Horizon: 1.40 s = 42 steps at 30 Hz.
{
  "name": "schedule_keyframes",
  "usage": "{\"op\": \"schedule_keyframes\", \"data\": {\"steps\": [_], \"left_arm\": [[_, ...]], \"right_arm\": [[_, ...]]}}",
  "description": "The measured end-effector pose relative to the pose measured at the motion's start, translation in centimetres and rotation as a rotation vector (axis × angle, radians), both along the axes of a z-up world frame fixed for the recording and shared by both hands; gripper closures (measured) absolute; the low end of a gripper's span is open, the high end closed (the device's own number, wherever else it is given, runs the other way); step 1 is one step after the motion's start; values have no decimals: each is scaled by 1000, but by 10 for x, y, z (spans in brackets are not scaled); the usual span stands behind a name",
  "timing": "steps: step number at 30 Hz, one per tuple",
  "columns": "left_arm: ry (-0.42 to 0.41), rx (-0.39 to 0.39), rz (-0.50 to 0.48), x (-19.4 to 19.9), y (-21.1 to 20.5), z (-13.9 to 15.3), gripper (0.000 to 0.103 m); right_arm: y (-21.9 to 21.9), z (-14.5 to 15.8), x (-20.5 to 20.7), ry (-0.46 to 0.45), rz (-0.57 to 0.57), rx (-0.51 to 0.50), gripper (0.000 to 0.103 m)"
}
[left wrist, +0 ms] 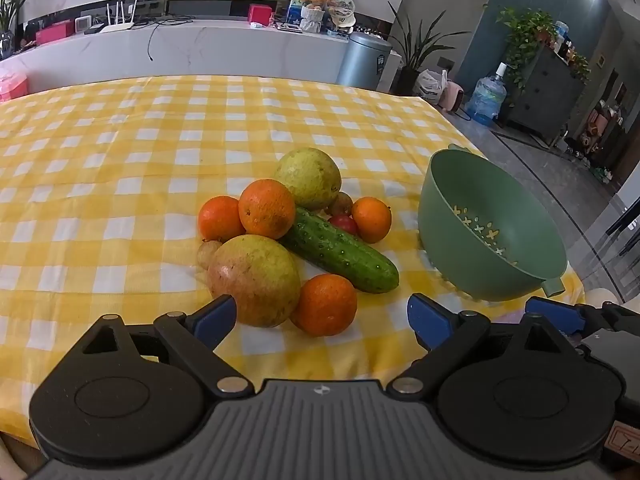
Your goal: Organize fruits
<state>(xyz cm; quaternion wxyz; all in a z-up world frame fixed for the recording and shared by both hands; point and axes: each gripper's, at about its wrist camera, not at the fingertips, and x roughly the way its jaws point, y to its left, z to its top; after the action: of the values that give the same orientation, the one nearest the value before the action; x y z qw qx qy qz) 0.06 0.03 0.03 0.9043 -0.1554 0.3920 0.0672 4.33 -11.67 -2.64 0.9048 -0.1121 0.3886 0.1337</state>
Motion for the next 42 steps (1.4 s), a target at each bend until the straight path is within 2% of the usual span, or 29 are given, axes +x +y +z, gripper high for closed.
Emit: {"op": "schedule_keyframes", "data": {"steps": [10,25,28,42], "left_arm": [[5,-13,0,-1,1,-3,0],[-2,8,5,0,-2,-1,0],[14,-14,5,1,0,-2,0],[2,8,8,0,-1,-2,0]], "right_arm": [[0,0,0,2,2,-6,10],[1,0,-1,1,5,0,10],[1,0,0,3,5,1,10],[2,0,0,6,7,0,10]]}}
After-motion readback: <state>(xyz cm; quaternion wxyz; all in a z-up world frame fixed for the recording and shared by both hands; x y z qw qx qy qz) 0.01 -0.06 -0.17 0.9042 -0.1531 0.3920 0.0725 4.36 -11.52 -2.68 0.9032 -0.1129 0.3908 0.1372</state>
